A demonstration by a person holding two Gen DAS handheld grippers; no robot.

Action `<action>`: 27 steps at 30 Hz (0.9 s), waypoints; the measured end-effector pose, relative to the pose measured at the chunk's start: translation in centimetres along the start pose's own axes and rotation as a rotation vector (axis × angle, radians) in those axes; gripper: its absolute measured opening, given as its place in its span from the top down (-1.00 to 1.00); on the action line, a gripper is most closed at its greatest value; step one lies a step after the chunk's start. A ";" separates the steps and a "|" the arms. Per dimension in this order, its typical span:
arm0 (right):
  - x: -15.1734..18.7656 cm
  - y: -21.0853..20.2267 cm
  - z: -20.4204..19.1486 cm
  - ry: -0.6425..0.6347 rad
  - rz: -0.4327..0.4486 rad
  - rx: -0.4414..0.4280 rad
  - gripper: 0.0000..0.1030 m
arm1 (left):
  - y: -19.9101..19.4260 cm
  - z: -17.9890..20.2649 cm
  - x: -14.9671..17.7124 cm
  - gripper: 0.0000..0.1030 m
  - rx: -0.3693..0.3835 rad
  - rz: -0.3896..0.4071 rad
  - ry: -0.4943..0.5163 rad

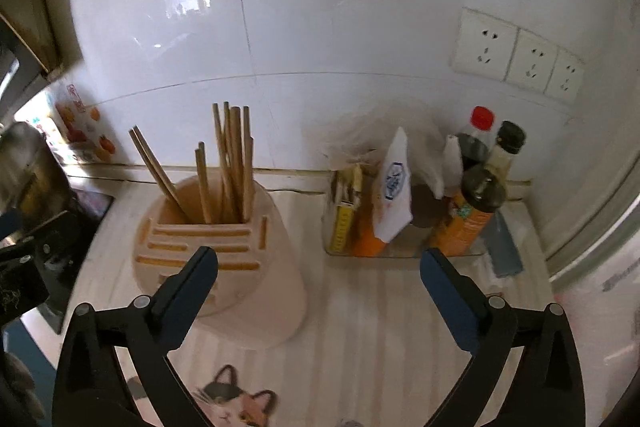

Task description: Organize utensils

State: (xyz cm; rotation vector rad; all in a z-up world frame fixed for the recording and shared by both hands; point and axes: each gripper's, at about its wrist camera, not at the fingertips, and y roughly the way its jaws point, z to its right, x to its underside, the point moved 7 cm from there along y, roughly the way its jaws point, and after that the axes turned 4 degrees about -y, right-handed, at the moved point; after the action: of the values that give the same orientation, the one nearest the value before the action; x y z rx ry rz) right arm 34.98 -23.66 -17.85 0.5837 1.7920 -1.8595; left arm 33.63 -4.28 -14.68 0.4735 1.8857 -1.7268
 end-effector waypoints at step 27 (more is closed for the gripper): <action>6.7 -24.9 -2.5 0.080 0.240 0.170 -1.00 | -19.9 -6.8 7.3 -1.00 0.156 0.175 0.053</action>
State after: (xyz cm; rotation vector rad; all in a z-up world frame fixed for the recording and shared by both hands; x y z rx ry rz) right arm 14.27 -21.08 -2.40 0.9055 1.5434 -1.8538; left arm 15.12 -0.61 -2.86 0.7289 1.6969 -1.7658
